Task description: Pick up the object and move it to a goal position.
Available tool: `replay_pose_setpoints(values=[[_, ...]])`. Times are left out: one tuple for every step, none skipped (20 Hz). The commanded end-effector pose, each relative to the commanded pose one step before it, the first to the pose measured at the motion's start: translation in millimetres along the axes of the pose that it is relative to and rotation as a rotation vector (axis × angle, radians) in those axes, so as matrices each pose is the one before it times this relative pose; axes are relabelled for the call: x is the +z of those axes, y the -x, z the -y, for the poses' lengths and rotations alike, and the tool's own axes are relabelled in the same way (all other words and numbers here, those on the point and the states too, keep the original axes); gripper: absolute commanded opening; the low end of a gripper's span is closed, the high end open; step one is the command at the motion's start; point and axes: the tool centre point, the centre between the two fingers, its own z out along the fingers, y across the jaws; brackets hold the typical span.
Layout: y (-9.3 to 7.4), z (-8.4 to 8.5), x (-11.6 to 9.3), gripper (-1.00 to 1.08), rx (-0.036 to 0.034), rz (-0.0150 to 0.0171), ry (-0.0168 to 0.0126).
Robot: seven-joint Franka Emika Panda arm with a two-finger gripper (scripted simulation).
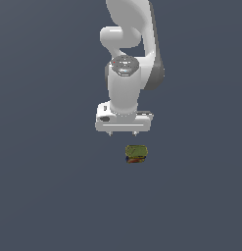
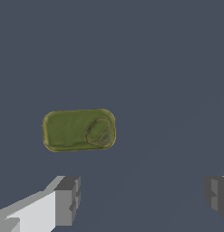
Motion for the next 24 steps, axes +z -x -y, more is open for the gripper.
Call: replay_pose_setpoints(values=[[0.0,-0.01,0.0,1.0,0.0,0.0,0.0],[0.15,0.46,0.16,1.0,0.00031,0.0004,-0.00046],[0.38,1.11,0.67,1.0,0.00118,0.0015,-0.00174],[0.63,1.81,1.05,1.0,0.00179,0.00237,-0.00272],[0.9,2.55,1.39,1.0,0.00227,0.0032,-0.00363],[1.16,3.18,1.79,1.0,0.00265,0.00415,-0.00464],[1.43,3.79,2.12,1.0,0.00264,0.00499,-0.00549],[1.42,3.6,2.03,1.0,0.0018,0.00486,-0.00524],[1.21,2.94,1.67,1.0,0.0006,0.00408,-0.00433],[0.96,2.22,1.23,1.0,-0.00054,0.0031,-0.00325],[0.68,1.46,0.79,1.0,-0.00148,0.00211,-0.00219],[0.37,0.69,0.34,1.0,-0.002,0.00104,-0.00106],[0.05,0.02,-0.04,1.0,-0.00154,0.00004,-0.00002],[-0.22,-0.47,0.06,1.0,0.0,0.0,0.0],[-0.11,-0.23,-0.41,1.0,0.00117,-0.00098,0.00101],[-0.2,-0.28,-0.09,1.0,0.0026,-0.00046,0.00045],[-0.18,-0.07,0.04,1.0,0.00376,-0.00028,0.00023],[-0.17,0.03,0.14,1.0,0.00507,-0.00015,0.00008],[-0.17,0.17,0.24,1.0,0.00633,-0.00005,-0.00004],[-0.17,0.24,0.33,1.0,0.00766,0.00004,-0.00015],[-0.18,0.34,0.4,1.0,0.00889,0.0001,-0.00023],[-0.2,0.37,0.46,1.0,0.00998,0.00013,-0.00026],[-0.23,0.39,0.48,1.0,0.01092,0.00008,-0.00022],[-0.28,0.37,0.49,1.0,0.01204,0.0,-0.00015]])
